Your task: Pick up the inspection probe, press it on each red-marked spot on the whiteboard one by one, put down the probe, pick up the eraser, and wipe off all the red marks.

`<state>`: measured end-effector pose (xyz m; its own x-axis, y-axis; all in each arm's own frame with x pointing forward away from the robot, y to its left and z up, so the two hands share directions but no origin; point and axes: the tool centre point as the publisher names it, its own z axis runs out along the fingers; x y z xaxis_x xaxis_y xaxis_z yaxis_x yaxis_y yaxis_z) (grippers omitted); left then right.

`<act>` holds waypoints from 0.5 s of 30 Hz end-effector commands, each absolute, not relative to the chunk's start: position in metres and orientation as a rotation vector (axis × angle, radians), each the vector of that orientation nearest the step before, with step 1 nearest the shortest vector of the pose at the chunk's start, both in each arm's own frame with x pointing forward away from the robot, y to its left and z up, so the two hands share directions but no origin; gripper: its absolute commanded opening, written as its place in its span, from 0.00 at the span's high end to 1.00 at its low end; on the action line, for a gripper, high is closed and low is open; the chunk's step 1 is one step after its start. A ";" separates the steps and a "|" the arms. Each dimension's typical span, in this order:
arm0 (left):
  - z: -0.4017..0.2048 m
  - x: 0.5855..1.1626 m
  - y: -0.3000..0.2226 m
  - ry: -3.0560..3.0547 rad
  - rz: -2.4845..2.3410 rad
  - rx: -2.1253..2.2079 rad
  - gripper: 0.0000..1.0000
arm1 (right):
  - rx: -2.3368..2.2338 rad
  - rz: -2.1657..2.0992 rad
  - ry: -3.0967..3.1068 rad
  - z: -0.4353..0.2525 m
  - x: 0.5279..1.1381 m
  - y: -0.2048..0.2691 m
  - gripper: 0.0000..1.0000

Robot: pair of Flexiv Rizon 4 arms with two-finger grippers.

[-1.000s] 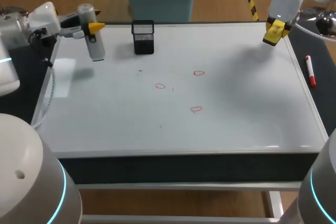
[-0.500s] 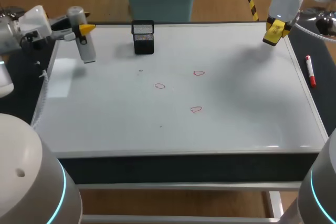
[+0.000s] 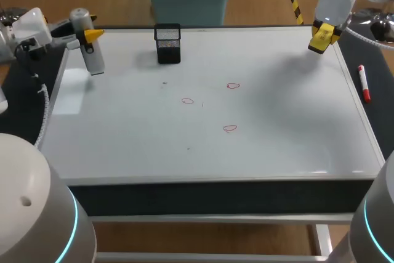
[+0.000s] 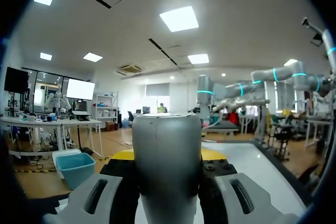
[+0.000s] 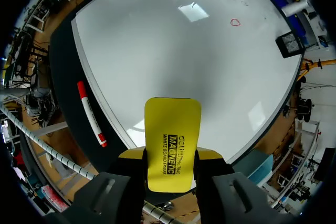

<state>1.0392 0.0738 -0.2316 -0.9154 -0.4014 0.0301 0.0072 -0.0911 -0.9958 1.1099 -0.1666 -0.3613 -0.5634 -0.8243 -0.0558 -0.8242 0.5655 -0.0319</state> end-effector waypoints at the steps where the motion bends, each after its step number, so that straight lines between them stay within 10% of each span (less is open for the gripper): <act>1: -0.230 1.039 0.073 1.904 -2.087 -0.432 1.00 | -1.440 -0.005 2.723 -0.360 1.110 -0.168 1.00; 15: -0.230 1.039 0.073 1.904 -2.087 -0.432 1.00 | -1.474 0.021 2.666 -0.368 1.083 -0.130 1.00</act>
<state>1.0393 0.0738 -0.2315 -0.9154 -0.4014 0.0299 0.0072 -0.0907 -0.9959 1.0993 -0.1409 -0.3654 -0.5280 -0.8458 -0.0765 -0.8481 0.5298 -0.0034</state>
